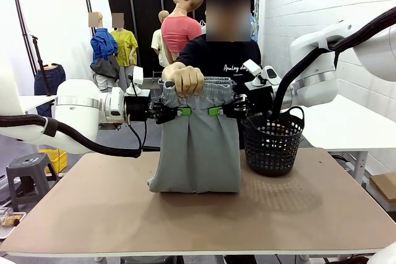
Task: Fold the training pants.
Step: Release the ends of the Training pants and then grab the overlapped ends.
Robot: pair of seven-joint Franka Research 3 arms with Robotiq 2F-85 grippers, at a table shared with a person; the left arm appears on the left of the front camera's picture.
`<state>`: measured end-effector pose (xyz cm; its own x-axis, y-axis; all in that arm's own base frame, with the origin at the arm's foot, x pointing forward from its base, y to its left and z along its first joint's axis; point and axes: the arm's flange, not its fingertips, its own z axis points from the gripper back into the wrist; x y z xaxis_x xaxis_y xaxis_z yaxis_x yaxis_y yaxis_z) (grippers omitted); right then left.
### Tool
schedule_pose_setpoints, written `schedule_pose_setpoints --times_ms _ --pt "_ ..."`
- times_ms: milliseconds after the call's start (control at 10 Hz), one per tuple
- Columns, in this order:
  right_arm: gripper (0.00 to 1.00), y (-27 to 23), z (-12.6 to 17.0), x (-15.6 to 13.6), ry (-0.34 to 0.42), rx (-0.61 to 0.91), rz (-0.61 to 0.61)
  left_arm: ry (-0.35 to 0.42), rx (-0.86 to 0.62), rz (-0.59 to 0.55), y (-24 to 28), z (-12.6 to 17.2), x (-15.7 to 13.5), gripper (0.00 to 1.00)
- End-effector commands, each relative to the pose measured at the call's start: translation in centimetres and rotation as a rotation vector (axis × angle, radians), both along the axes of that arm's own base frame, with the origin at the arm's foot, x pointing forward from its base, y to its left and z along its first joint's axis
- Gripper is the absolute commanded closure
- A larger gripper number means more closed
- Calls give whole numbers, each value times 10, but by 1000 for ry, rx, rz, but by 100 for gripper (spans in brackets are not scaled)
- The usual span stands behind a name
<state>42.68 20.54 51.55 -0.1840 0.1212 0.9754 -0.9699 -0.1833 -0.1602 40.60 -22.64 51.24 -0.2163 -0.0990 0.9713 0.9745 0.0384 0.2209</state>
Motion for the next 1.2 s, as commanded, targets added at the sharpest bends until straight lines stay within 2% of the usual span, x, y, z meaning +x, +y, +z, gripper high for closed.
schedule_pose_setpoints --times_ms 0,1000,1100 --pt "100 0 0 -3 5 21 2 -8 -2 6 0 4 -1 100" --pt "100 0 0 -3 5 21 2 -8 -2 6 0 4 -1 100" --pt "96 0 0 0 0 0 0 0 0 0 0 0 0 97"
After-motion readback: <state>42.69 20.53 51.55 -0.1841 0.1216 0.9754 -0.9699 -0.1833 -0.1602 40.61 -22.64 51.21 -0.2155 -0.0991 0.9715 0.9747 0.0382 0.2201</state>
